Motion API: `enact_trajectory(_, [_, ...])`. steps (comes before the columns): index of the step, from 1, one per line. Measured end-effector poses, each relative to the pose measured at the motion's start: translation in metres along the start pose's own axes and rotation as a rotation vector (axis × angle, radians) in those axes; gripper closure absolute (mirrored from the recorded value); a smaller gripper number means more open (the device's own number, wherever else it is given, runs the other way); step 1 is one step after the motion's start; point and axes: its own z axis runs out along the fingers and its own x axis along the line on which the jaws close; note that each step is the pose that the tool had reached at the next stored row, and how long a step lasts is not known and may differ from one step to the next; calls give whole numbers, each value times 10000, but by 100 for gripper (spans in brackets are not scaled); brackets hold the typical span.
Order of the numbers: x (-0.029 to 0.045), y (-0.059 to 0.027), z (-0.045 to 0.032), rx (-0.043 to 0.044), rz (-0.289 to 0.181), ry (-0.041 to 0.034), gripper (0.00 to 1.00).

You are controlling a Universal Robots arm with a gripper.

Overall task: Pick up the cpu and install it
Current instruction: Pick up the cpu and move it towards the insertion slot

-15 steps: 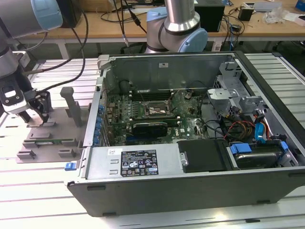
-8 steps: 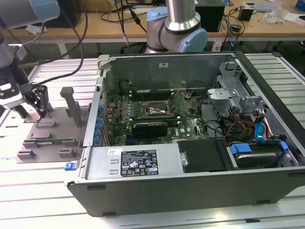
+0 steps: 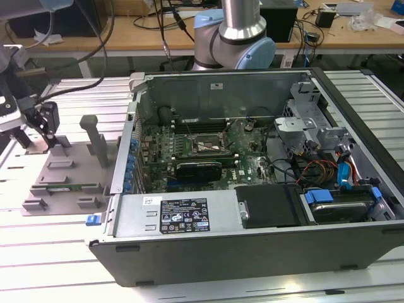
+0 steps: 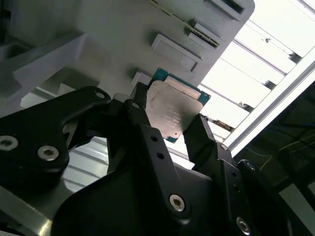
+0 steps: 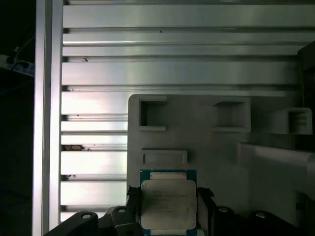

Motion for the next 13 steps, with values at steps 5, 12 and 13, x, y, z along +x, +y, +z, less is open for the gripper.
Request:
enact_trajectory(5, [-1, 13, -277, 0, 0, 0, 45])
enact_trajectory(12, [-1, 26, -513, 7, -1, 0, 45])
enact_trajectory(13, [-1, 27, -541, 8, -1, 0, 45])
